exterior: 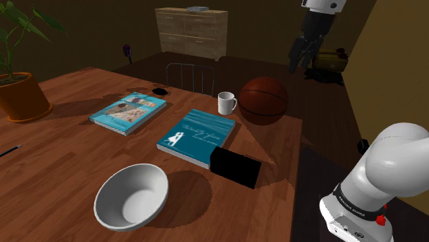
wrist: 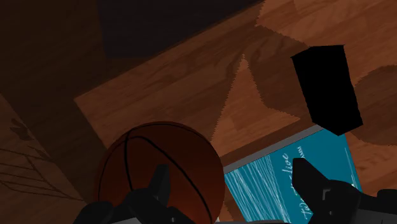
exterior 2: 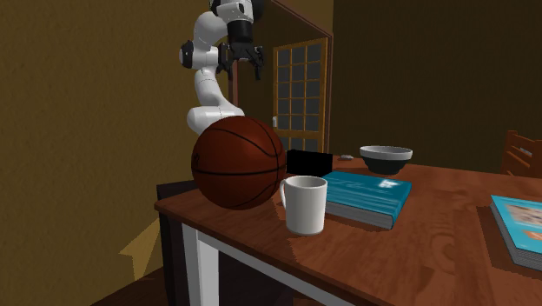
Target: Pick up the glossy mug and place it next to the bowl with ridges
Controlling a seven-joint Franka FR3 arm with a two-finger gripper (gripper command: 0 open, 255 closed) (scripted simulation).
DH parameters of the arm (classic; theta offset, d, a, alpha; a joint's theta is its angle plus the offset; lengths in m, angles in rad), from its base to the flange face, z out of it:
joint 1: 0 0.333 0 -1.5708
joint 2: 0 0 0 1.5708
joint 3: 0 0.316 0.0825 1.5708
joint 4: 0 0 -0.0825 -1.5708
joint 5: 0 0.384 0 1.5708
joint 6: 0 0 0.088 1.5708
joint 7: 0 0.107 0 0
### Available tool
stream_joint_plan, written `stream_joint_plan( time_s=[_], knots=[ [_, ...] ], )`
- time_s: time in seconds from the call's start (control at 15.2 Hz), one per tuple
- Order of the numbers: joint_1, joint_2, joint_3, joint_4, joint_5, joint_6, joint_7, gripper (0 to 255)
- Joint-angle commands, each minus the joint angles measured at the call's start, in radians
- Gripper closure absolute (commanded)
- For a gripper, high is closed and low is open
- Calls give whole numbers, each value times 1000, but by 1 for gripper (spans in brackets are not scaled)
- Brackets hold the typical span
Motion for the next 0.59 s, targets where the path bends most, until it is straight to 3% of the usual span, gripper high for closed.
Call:
stream_joint_plan(
  time_s=[0.0, 0.53],
  knots=[
    [0, 0, 0, 0, 0, 0, 0, 0],
    [7, 244, 38, 16, -7, 224, 41, 0]
  ],
)
